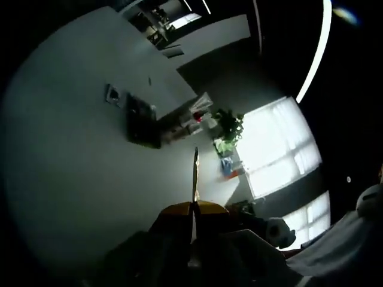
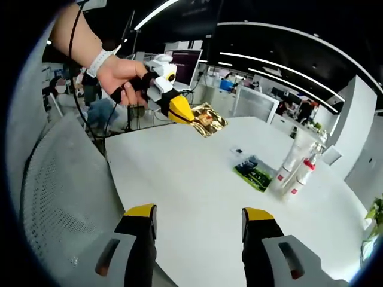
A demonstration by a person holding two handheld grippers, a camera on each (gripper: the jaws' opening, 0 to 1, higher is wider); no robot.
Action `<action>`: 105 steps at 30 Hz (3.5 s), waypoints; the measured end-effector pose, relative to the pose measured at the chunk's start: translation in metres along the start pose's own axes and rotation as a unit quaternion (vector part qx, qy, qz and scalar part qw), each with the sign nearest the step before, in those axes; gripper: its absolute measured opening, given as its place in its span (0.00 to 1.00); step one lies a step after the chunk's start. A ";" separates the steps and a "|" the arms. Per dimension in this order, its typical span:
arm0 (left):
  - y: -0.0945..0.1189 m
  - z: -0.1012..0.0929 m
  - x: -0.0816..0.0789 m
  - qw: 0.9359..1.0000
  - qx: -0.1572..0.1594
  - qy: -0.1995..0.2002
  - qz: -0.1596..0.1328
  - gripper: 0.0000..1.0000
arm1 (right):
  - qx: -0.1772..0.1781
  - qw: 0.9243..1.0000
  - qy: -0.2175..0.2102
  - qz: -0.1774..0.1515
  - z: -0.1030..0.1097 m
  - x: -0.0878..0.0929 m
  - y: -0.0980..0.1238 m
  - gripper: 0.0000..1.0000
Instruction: Arrange the skincare products in the storage area until every visible bottle or jar stands upright without overlapping.
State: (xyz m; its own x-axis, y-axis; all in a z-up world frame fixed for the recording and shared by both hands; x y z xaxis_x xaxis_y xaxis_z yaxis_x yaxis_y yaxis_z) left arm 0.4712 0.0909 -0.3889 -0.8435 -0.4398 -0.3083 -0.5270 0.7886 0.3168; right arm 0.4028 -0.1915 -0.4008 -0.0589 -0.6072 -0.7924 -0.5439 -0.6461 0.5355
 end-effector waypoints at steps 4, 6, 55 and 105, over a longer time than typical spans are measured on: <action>0.000 0.003 -0.013 1.000 -0.018 -0.007 0.002 0.00 | 0.016 1.000 0.001 0.002 -0.004 0.001 0.003 0.53; 0.000 0.006 -0.017 0.999 -0.036 -0.016 0.003 0.00 | 0.017 1.000 0.003 0.004 -0.004 0.001 0.003 0.52; -0.064 0.049 -0.082 0.993 -0.097 0.049 0.037 0.00 | -0.002 0.998 0.035 0.060 0.001 0.010 -0.009 0.45; -0.108 0.101 -0.102 0.979 -0.152 0.098 0.088 0.00 | -0.037 0.997 0.007 0.070 0.003 0.014 -0.016 0.46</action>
State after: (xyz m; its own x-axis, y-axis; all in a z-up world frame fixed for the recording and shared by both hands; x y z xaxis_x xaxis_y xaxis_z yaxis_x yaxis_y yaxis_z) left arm 0.6246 0.0943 -0.4818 -0.9119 -0.4067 -0.0553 -0.3530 0.7082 0.6114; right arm 0.4079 -0.1879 -0.4210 -0.1183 -0.6994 -0.7048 -0.4686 -0.5865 0.6607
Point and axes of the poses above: the point that each gripper's makers call its tool centre point, and the gripper's own axes: y roughly backward along the fingers, z roughly to its left, x roughly out of its underside, the point moved 10 cm from there along y, roughly backward along the fingers, and after that the axes turned 5 degrees about y, right-handed, at the moved point
